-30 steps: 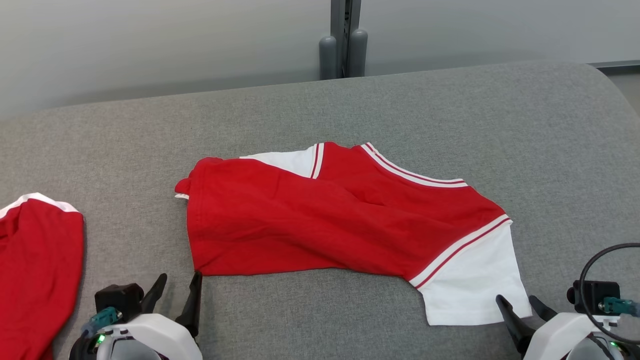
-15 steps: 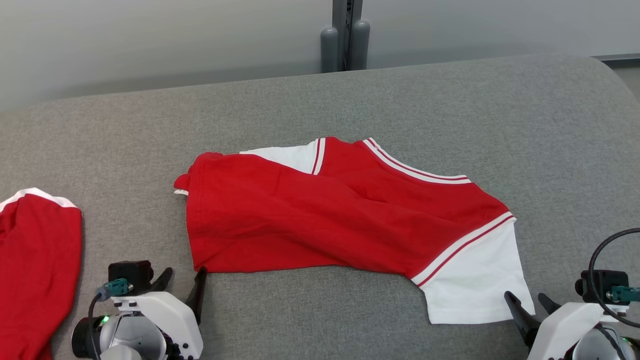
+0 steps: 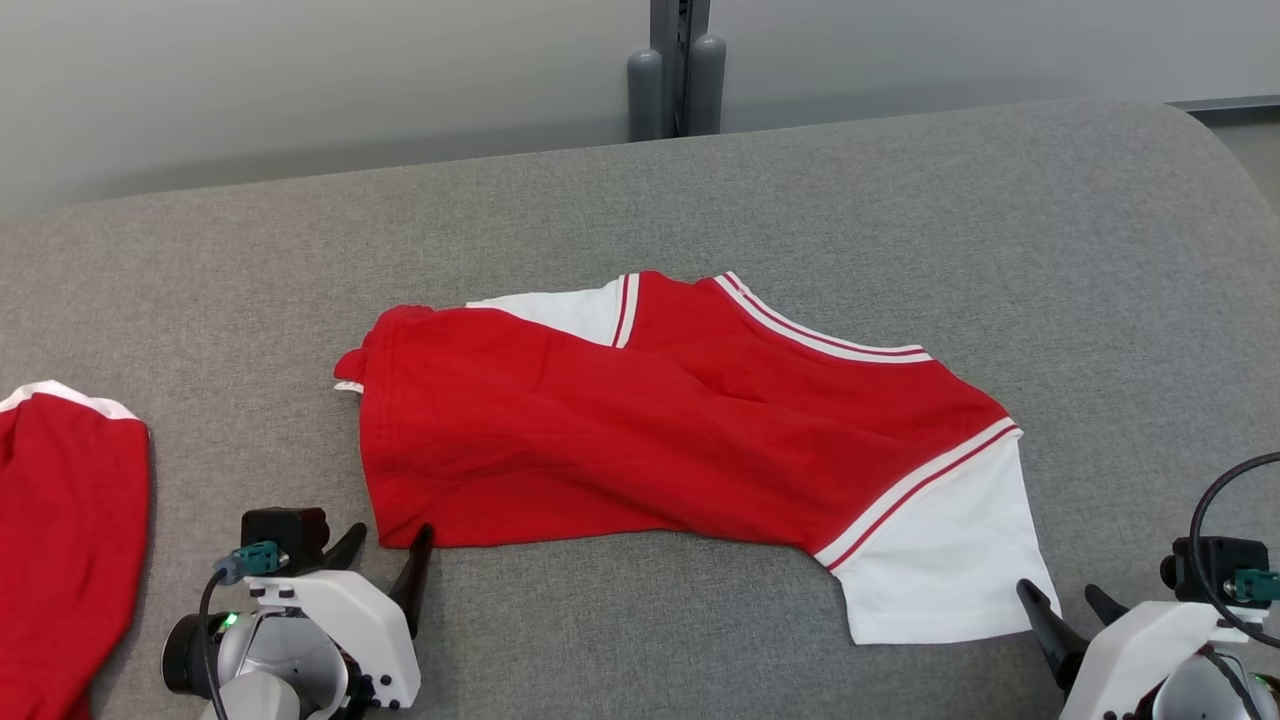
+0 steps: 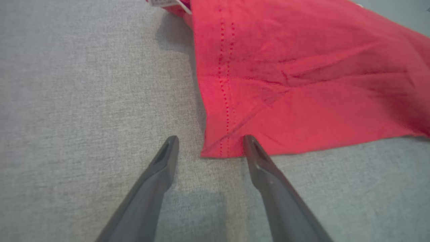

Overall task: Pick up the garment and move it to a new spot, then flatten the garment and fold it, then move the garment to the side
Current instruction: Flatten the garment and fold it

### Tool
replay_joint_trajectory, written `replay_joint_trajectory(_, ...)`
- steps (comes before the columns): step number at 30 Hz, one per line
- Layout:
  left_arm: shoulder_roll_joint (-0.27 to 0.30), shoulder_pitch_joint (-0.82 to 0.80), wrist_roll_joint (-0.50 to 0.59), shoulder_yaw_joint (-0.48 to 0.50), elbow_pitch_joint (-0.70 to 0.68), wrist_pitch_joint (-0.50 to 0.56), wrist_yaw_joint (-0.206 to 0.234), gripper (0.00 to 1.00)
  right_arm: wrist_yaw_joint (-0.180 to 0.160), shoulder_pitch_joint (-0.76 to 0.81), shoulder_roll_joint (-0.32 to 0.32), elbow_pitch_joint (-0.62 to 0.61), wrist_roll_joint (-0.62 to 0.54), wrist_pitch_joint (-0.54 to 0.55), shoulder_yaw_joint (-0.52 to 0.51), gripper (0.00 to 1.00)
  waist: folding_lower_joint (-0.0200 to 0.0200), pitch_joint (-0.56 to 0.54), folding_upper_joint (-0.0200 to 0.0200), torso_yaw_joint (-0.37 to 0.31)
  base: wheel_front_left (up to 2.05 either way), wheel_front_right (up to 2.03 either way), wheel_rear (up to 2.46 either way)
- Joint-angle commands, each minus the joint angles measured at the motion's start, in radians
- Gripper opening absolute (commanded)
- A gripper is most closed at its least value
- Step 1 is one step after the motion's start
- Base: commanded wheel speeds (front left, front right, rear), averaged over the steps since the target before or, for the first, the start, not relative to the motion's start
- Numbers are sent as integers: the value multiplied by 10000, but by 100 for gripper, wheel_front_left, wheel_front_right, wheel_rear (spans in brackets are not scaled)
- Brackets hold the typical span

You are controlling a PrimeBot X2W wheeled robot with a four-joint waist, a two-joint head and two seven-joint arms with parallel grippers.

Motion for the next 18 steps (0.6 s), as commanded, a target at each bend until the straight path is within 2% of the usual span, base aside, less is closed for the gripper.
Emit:
replay_joint_trajectory(1,34,-174,-12,-19,13,-71,-35,100,24,24,-5,31,18,58,-59,100,0,4,0,9,0,0,0)
replay_joint_trajectory(18,95,-522,-158,-317,443,-224,-159,100,24,-688,36,1511,780,-292,227,100,0,145,0,127,0,0,0)
